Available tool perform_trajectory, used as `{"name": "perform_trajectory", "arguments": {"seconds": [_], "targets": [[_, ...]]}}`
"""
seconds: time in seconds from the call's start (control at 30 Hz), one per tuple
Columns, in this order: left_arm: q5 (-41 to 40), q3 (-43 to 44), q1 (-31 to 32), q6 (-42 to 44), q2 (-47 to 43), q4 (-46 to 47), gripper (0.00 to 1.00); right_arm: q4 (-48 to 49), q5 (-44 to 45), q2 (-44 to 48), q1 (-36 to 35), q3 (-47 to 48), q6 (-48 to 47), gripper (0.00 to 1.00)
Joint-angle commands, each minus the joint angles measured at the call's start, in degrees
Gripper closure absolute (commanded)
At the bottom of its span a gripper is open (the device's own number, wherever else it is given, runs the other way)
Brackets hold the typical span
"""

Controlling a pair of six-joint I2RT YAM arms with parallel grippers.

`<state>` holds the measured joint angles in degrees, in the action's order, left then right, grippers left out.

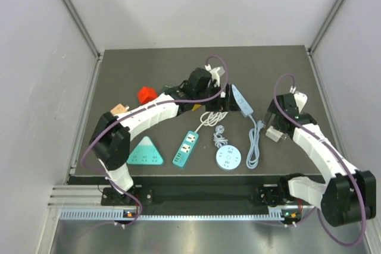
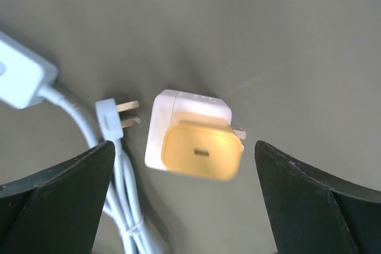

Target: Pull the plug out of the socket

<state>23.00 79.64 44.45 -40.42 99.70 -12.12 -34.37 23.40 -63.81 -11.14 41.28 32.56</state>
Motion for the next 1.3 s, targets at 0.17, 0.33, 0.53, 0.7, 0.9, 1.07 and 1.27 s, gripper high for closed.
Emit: {"name": "perform_trajectory", "arguments": {"seconds": [0.17, 0.33, 0.53, 0.7, 0.9, 1.07, 1.27], "targets": [[-4.1, -1.4, 7.6, 6.3, 1.9, 9.0, 0.19, -9.5, 1.7, 8.6, 1.1, 9.8, -0.2, 0.02], [-15.1, -2.6, 15.7, 12.8, 4.7, 15.0, 0.13, -12.2, 0.1, 7.7, 4.1, 13.3, -2.2, 0.0], [-22.5, -2.7, 21.1, 14.8, 11.4, 27.8, 0.15, -14.8, -0.8, 6.0, 7.1, 16.9, -2.8, 0.0], [-28.3, 4.9, 23.5, 15.5, 19.5, 25.9, 0.2, -15.7, -1.6, 5.5, 9.5, 19.9, -6.0, 0.0], [-28.2, 8.0, 23.7, 16.1, 23.9, 27.1, 0.21, -13.5, -9.3, 5.4, 16.3, 16.4, -8.4, 0.0], [-28.1, 11.4, 23.7, 19.3, 26.2, 25.9, 0.1, -11.0, -15.0, 6.7, 21.2, 11.9, -9.3, 0.0], [-24.1, 16.2, 23.7, 22.2, 26.7, 22.1, 0.09, -10.4, -17.7, 9.9, 23.8, 8.5, -6.4, 0.0]]}}
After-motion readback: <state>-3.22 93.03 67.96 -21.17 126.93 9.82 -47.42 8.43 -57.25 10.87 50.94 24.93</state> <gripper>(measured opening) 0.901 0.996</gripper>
